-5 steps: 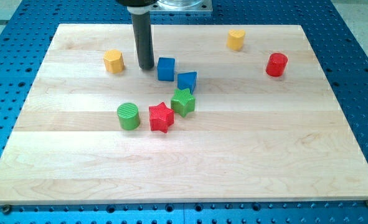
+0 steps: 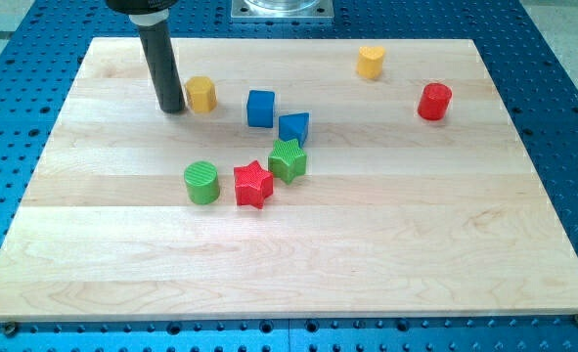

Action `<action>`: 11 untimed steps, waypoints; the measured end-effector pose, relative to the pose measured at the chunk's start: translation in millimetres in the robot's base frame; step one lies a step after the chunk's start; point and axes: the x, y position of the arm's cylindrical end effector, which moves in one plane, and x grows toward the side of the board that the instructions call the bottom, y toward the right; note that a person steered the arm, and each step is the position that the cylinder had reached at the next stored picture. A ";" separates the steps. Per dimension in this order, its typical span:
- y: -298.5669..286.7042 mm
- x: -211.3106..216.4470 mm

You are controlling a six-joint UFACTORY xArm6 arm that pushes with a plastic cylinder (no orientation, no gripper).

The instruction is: Slide the hexagon into the cube

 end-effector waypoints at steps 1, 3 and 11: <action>16.9 -14.1; 33.5 -45.0; 83.9 33.3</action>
